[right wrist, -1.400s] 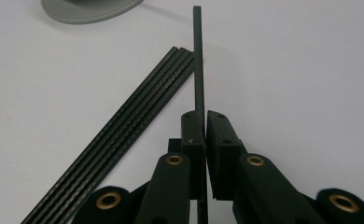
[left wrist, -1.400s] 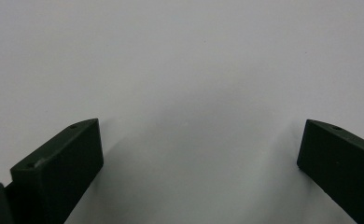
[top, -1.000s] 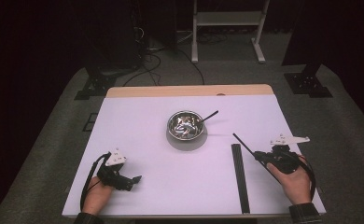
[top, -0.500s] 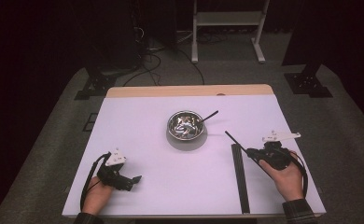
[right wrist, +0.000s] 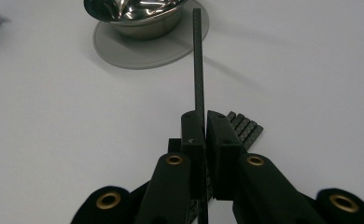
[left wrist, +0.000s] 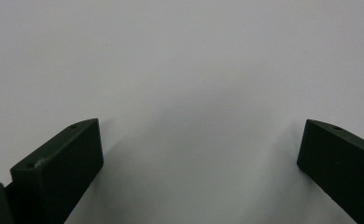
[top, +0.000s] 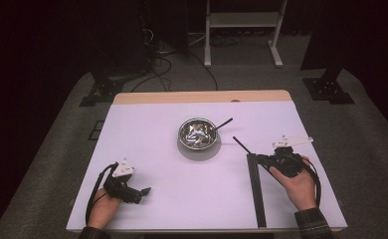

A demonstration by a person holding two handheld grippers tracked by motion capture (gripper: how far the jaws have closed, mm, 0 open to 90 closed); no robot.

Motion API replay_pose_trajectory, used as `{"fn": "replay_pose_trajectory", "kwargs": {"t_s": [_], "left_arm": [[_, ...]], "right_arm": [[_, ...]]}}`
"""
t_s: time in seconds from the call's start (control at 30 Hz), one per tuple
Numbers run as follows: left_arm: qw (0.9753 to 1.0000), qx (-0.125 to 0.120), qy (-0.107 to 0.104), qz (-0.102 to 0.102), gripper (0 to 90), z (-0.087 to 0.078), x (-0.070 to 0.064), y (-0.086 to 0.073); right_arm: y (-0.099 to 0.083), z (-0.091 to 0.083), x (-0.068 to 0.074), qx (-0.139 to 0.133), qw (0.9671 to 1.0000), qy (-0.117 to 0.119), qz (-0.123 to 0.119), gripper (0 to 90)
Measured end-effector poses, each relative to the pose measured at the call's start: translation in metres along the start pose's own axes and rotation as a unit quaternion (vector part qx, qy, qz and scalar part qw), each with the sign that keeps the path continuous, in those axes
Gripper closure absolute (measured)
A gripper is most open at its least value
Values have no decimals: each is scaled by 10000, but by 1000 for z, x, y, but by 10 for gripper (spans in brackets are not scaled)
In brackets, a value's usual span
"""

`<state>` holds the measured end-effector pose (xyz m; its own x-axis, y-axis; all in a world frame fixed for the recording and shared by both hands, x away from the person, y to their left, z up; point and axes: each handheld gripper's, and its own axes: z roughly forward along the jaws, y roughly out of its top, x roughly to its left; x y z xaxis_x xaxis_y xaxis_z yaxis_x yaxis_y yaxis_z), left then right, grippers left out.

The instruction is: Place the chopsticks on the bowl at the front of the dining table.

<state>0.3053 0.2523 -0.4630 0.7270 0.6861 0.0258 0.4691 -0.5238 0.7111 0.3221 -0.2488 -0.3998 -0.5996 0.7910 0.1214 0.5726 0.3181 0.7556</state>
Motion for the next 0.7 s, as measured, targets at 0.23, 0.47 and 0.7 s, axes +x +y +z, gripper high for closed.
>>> {"fn": "replay_pose_trajectory", "kwargs": {"t_s": [0.23, 0.47, 0.7], "left_arm": [[10000, 0, -1, -2, 0, 0, 0, 0], [10000, -3, 3, 2, 0, 0, 0, 0], [10000, 1, 4, 9, 0, 0, 0, 0]], "right_arm": [[9, 6, 5, -14, 10000, 45, -54, 859], [18, 14, 12, -26, 9999, 103, -119, 859], [27, 25, 19, 1, 9997, 155, -166, 859]]}}
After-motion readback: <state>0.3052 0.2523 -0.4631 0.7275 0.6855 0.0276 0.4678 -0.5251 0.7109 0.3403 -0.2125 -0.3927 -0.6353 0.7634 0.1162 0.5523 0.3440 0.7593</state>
